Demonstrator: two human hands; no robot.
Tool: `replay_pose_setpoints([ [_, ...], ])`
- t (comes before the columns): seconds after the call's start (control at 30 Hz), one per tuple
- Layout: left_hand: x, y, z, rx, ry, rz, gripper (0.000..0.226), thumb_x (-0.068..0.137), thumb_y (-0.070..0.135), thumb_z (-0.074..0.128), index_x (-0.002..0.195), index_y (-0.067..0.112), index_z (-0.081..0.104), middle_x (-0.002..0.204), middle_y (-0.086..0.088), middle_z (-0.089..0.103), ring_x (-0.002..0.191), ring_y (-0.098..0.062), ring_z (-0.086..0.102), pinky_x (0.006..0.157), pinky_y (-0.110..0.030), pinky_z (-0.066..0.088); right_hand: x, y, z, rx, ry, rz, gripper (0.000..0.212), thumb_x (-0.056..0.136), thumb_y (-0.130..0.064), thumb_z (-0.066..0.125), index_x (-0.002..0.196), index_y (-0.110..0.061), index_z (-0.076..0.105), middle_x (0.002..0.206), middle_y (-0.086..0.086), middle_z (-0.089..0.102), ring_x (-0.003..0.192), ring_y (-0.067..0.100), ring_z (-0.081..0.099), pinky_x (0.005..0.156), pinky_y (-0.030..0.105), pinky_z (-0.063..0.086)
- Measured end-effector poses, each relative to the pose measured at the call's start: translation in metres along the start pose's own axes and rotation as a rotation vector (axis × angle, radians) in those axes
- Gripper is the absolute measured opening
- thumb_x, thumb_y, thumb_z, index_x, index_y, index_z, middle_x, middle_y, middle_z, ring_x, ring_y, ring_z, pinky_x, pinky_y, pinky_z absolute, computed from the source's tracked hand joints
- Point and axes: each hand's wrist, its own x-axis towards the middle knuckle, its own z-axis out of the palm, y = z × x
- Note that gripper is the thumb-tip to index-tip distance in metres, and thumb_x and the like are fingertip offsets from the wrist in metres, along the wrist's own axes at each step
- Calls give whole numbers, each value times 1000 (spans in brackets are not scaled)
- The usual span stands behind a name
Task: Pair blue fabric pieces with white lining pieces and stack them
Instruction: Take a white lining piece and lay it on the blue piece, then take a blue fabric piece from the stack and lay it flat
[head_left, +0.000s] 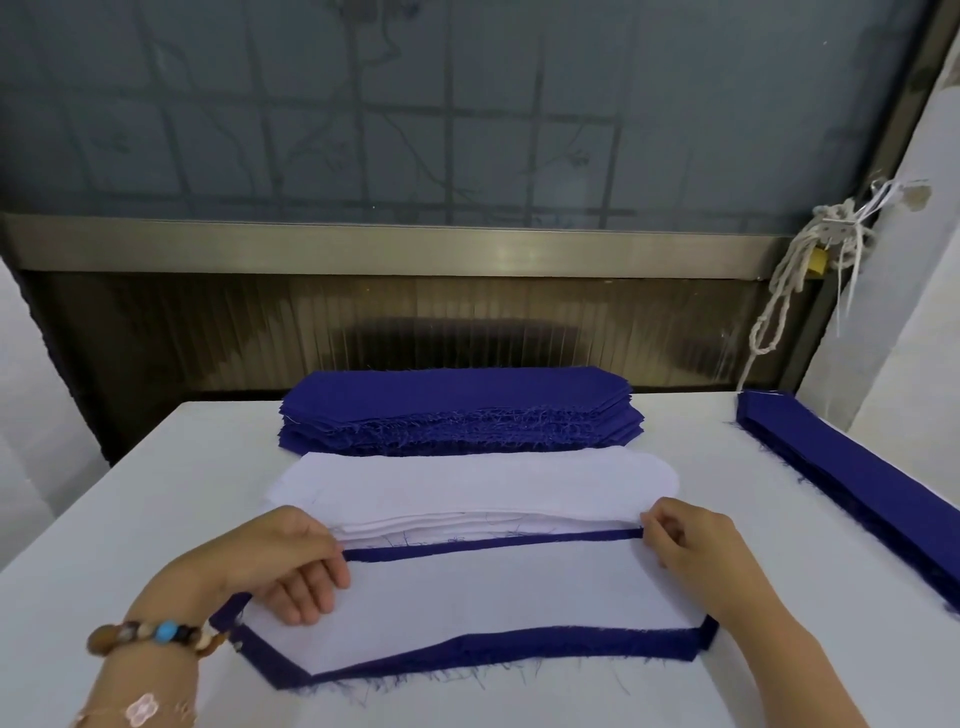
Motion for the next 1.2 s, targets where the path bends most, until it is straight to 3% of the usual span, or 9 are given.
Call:
replay_pose_setpoints([
  [0.17,9,21,12,-183,154,340,39,102,23,45,78,16,74,69,-15,68,57,-24,64,52,-26,53,2,-12,0,19,193,-89,28,93,-21,57,68,-12,51,55,8,51,49,18,36,52,34,42],
  [0.37,36,56,-6,-15,493,573,24,98,17,53,95,31,73,92,14,72,90,-1,65,72,-14,48,38,-54,2,-40,81,-273,8,93,-20,58,87,-25,58,79,-10,58,72,11,54,64,17,45],
  [0.43,48,63,-11,70,615,559,23,97,14,55,103,29,71,100,18,69,96,1,62,78,-12,43,54,-69,9,-54,87,-334,11,93,-17,58,98,-27,59,92,-11,58,85,8,54,74,14,44],
  [0.6,76,70,-2,161,818,511,31,94,9,57,123,14,64,126,1,61,116,-12,53,100,-25,40,89,-107,40,-71,49,-419,29,95,-18,56,123,-25,57,119,-11,53,111,7,44,94,17,39],
  [0.73,102,77,13,290,834,465,32,96,18,56,127,18,60,126,4,60,116,-13,53,97,-26,44,113,-138,72,-37,-7,-468,23,99,-19,49,120,-23,57,115,-8,56,107,8,46,91,20,42],
  [0.87,124,80,11,378,935,391,30,97,28,54,126,23,60,106,8,61,104,-10,52,84,-25,47,133,-157,102,-16,-47,-349,10,99,-24,51,101,-18,59,101,-2,56,86,10,52,79,24,47],
  [0.97,135,79,3,337,934,375,35,97,32,53,131,24,57,93,9,60,99,-12,49,84,-28,47,150,-167,110,-174,-70,-284,19,97,-36,54,95,-17,49,97,3,61,81,16,53,69,28,44],
  [1.07,145,80,2,485,952,299,45,100,42,41,143,27,43,101,8,59,101,-13,50,89,-29,46,166,-173,110,-255,-121,-259,29,94,-44,55,104,-17,48,101,6,65,83,20,57,69,32,46],
  [1.2,155,80,2,611,979,235,53,101,50,32,148,28,32,120,4,55,108,-13,49,92,-28,45,180,-168,108,-243,-208,-262,56,92,-52,54,139,-30,36,109,4,66,98,22,61,80,35,50],
])
